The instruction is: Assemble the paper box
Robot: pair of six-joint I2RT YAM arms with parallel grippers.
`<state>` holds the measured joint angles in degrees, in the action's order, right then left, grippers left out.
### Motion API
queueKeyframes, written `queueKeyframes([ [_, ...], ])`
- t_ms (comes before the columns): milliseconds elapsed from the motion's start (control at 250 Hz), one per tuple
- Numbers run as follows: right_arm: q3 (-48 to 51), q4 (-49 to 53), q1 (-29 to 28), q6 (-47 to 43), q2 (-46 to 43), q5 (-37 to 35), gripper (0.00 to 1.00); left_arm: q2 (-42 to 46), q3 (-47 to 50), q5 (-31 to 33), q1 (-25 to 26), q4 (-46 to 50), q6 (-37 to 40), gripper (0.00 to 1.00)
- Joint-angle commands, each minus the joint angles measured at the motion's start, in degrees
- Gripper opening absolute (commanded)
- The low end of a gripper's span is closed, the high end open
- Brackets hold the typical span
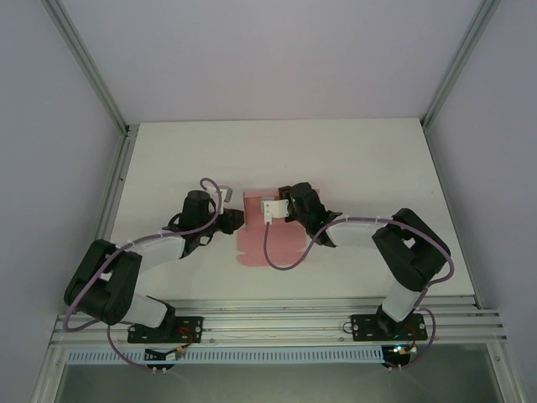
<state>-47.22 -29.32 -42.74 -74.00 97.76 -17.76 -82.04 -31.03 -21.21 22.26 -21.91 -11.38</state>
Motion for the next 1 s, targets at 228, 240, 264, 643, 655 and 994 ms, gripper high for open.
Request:
queueKeyframes([
  [228,-1.09,2.51,-0.99,0.83,-0.64,-0.88,0.00,-5.54,-4.65,0.17,5.15,0.82,4.43,0.27],
  [240,-1.11,2.58,-0.97,0.82,-0.70,-1.02,0.00,-5.22,-4.25,0.45,5.21,0.82,4.36,0.27],
  [264,-1.12,2.63,-0.93,0.72,-0.81,-1.17,0.00,-4.48,-3.44,1.03,5.16,0.59,4.26,0.27],
  [643,-1.25,4.40,-1.02,0.23,-1.93,-3.25,0.00,3.80,4.79,6.19,5.18,-0.36,0.78,0.25],
  [655,-1.29,4.56,-1.02,0.37,-1.95,-3.29,0.00,3.81,4.88,5.71,5.20,-0.47,0.79,0.24],
  [994,-2.17,9.79,-1.35,2.10,-3.18,-3.83,0.00,-1.98,3.96,-3.74,4.54,-12.90,-0.47,0.18],
])
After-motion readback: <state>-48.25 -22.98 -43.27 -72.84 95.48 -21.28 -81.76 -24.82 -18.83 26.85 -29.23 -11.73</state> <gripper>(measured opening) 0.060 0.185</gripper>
